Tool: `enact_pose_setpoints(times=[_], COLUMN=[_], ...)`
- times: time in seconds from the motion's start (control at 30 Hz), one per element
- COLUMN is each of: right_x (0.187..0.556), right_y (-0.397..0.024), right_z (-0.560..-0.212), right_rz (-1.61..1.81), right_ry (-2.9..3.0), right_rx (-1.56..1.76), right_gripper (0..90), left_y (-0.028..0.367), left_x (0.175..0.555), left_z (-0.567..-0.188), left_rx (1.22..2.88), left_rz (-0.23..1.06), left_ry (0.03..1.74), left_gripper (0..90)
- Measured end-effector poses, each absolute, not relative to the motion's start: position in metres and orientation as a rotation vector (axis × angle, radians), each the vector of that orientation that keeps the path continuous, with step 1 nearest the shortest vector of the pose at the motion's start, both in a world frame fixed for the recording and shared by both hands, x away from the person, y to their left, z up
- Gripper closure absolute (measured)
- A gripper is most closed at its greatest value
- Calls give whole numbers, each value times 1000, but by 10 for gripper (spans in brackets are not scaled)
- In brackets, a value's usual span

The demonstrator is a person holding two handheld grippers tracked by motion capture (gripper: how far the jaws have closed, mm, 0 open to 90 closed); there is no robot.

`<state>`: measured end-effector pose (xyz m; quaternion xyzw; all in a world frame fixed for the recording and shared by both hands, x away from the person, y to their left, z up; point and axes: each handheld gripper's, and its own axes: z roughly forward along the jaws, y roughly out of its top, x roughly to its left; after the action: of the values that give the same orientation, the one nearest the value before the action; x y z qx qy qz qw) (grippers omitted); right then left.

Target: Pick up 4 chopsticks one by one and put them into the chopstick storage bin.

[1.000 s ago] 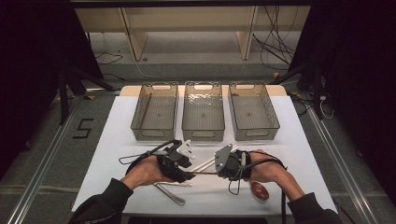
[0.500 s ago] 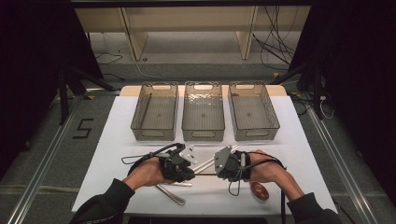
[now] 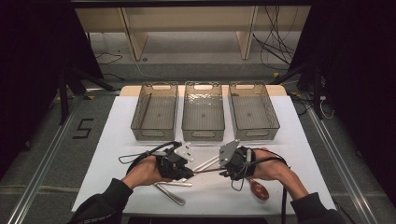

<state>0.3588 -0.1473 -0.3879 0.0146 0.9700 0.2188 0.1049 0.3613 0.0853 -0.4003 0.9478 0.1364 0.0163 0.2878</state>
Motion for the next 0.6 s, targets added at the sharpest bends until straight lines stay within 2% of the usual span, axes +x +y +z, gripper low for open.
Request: enact_pose_setpoints(times=[0.1, 0.23, 0.6], right_x=[361, 365, 366], right_y=[-152, -158, -175], right_z=[-382, -378, -381], right_rz=[668, 726, 862], right_ry=[2829, 2783, 2681], right_rx=[125, 234, 522], right_gripper=[508, 426, 371], left_y=[93, 104, 132], left_x=[367, 372, 383], left_z=[-401, -397, -380], left_rx=[2519, 2495, 2391], left_rz=[62, 93, 214], left_ry=[406, 460, 601], left_gripper=[851, 851, 850])
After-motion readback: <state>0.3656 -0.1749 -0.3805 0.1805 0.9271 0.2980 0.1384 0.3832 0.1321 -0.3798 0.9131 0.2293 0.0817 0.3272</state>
